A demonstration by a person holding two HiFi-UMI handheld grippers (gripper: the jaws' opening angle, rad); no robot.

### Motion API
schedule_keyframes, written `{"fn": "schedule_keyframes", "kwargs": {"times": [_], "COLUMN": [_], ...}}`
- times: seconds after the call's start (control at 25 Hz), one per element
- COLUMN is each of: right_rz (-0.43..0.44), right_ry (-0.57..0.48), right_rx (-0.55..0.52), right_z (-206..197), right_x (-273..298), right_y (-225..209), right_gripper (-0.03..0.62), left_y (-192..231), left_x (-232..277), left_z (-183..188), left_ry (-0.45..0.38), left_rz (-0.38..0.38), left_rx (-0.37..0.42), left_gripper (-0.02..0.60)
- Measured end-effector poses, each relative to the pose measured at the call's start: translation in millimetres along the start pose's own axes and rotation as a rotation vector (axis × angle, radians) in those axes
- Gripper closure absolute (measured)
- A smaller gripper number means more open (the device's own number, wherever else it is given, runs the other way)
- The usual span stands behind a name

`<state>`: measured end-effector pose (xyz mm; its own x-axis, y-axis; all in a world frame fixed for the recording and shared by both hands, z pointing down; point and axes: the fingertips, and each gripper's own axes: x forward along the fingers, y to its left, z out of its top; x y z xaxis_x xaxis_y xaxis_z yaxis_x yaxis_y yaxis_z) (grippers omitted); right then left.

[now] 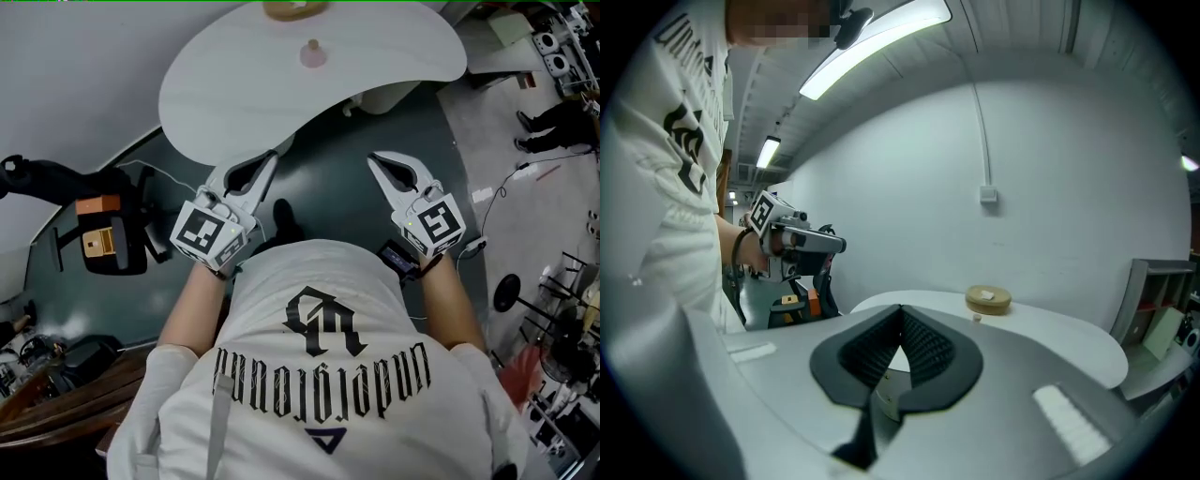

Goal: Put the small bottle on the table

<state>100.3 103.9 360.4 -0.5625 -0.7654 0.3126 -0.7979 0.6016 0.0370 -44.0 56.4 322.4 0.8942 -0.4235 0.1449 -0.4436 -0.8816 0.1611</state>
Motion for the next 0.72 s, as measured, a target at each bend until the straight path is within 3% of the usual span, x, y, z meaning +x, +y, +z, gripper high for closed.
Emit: {"fn": "schedule_keyframes", "kwargs": {"times": [0.36,0.72], "right_rz": [0.04,0.024], "right_ry": [-0.022,-0.052], "right_rx": [-0.024,-0.001], "right_z": [-32,-51], "right_x": [-96,-193], "right_y": [22,45], "right_gripper": [0.592,0.592], "left_y": [-101,-213], "left_x": [1,-4], "left_z": [-16,-22], "left_ry": [-0.007,-0.011], "left_rz": [0.042,0.061], "left_rx": [0.001,0.041], "left_gripper": [0.575,0.575]}}
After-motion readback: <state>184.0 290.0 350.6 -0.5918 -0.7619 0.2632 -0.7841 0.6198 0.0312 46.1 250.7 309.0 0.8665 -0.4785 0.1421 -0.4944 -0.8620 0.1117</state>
